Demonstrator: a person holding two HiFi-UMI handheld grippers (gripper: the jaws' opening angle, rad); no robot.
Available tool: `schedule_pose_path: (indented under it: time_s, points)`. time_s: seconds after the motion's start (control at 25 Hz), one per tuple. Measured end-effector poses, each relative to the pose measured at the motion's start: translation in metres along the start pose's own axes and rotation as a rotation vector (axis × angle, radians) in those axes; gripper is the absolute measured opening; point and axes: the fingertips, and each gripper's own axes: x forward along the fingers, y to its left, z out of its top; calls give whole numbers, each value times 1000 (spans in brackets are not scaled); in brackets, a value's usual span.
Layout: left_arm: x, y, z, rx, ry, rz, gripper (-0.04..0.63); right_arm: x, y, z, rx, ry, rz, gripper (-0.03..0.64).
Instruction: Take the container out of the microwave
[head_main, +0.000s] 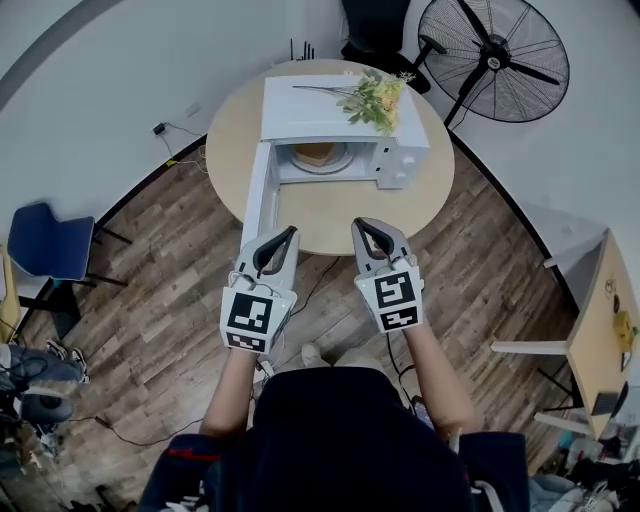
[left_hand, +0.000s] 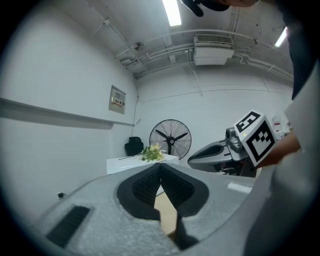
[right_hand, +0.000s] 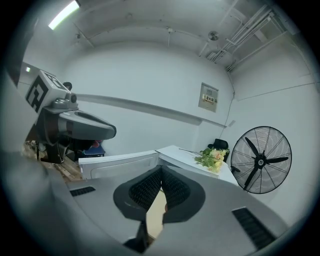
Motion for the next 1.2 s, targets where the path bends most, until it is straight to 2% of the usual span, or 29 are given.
schedule_pose_path:
  time_s: [0.32,0.56,0.88,1.2]
  points:
    - [25,3,-14,-32,15,-37,15,19,-11,-18,-3,61,-5,8]
    - [51,10,-21,-38,38,-33,15,44,-26,-31,4,86,20,8]
    - [99,22,-28,-12,93,-12,15,100,-51,-45,22,113,115,8]
    - [142,45,-41,-45,151,68,15,158,-76,-69,12,178,227,8]
